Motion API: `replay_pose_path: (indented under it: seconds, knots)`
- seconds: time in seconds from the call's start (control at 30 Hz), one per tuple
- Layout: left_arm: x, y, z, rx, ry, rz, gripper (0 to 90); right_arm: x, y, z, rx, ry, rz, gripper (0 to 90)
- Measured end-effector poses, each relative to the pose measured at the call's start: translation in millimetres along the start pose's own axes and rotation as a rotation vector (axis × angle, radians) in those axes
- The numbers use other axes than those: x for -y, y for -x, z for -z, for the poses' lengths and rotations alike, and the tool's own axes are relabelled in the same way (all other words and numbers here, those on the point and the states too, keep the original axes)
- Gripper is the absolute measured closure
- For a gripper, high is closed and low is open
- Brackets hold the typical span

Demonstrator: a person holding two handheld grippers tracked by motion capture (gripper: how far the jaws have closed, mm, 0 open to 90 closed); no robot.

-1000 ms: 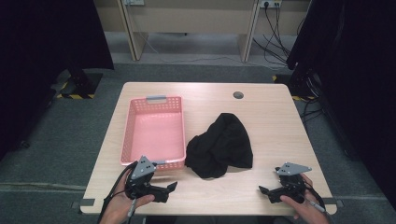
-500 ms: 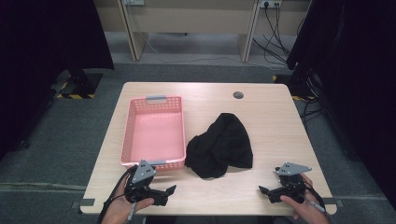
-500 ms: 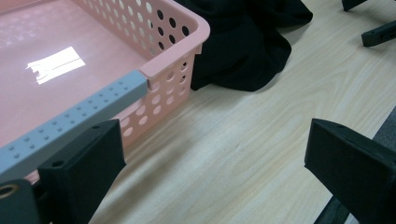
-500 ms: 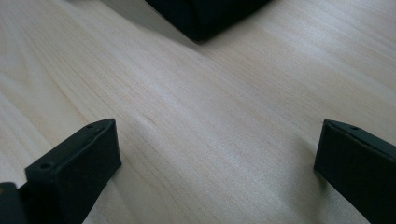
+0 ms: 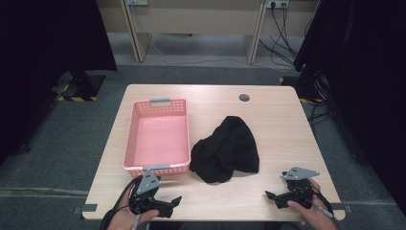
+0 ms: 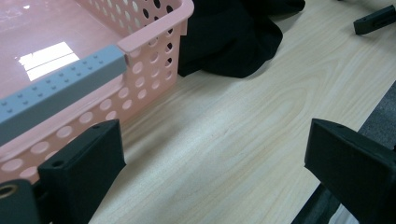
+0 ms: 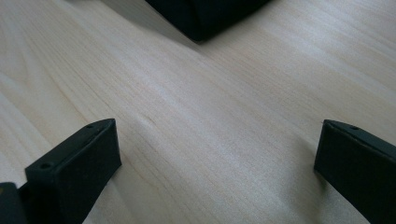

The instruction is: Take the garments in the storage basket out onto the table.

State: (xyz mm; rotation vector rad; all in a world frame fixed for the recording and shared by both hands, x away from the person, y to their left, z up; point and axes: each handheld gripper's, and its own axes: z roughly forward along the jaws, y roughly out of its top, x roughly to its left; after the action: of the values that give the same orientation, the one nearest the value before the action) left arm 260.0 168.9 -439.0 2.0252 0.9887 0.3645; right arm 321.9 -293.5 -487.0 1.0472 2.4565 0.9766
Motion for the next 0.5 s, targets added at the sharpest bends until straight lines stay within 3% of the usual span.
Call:
replay_pose_path:
  seconds: [0.5]
  knots:
    - [7.3, 5.9, 1.4, 0.009, -0.008, -0.005, 4.0, 0.0, 0.0, 0.0, 0.000, 0.000, 0.000, 0.5]
